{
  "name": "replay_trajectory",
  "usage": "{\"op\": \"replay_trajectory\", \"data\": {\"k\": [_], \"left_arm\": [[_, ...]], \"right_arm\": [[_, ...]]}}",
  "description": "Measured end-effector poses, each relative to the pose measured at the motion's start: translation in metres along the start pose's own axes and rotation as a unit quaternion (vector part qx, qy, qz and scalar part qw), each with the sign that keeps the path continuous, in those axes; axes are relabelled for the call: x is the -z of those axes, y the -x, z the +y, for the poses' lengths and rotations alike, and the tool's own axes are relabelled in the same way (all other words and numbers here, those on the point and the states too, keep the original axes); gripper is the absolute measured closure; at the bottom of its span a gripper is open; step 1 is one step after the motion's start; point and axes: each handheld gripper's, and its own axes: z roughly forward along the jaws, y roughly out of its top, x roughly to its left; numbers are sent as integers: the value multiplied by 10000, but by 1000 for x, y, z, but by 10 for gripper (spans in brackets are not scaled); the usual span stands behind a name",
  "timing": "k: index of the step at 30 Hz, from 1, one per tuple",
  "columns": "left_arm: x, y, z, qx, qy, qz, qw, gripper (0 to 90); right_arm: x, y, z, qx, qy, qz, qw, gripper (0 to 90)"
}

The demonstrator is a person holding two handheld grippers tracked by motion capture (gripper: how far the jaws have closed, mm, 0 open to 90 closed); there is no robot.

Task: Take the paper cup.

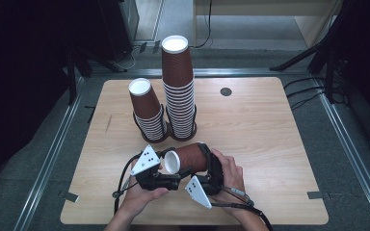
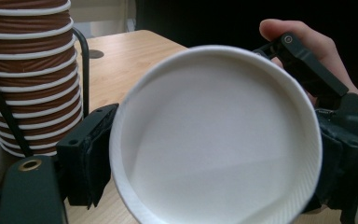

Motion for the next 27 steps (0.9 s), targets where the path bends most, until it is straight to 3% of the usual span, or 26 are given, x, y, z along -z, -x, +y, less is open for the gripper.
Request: {"op": "replay_trajectory", "data": {"k": [17, 23, 27], "left_arm": [[1, -2, 0, 6, 33, -141, 9999, 209], [5, -6, 1, 129, 126, -339, 9993, 213], [7, -7, 1, 156, 175, -401, 9989, 215]], "right_arm": [[0, 2, -2, -35, -30, -35, 10000, 75], [0, 4, -4, -372, 2, 33, 9993, 4], [1, 5, -7, -417, -1, 41, 9991, 0]]}}
